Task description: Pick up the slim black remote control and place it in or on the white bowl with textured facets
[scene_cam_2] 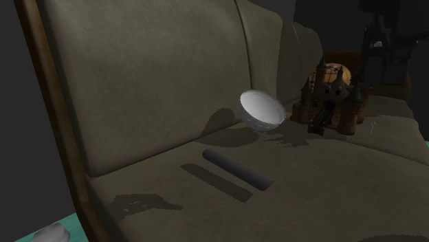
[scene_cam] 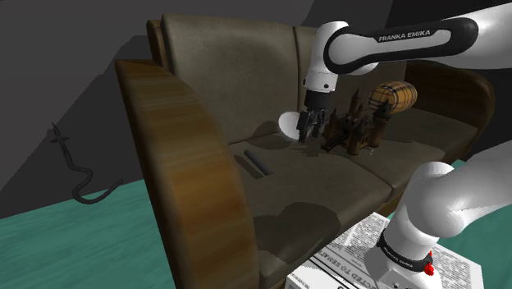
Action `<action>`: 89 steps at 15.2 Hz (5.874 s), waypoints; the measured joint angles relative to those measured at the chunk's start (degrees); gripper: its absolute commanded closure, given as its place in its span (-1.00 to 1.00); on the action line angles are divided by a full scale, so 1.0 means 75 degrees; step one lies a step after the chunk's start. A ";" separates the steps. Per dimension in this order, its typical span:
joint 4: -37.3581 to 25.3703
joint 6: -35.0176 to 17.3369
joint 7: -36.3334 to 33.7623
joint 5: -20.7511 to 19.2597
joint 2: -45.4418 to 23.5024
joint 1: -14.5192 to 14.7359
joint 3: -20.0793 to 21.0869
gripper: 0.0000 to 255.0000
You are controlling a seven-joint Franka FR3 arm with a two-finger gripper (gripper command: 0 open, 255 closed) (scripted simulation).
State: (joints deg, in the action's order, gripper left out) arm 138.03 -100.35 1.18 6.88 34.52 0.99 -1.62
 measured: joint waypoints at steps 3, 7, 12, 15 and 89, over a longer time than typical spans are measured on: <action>-0.0012 -0.0797 -0.0159 0.0045 -0.0648 -0.0013 0.0088 -1.00; -0.0101 -0.1909 -0.0167 0.0022 -0.1673 -0.0110 0.0041 -1.00; -0.0577 -0.3050 -0.0413 0.0055 -0.3026 -0.0129 0.0110 -1.00; -0.0880 -0.3598 -0.0561 0.0050 -0.3730 -0.0147 0.0124 -1.00; -0.4193 -0.1599 -0.0637 -0.0154 -0.4755 -0.0467 -0.0235 1.00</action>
State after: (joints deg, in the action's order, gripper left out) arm 106.59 -112.34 -3.59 5.72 -1.14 -2.51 -3.39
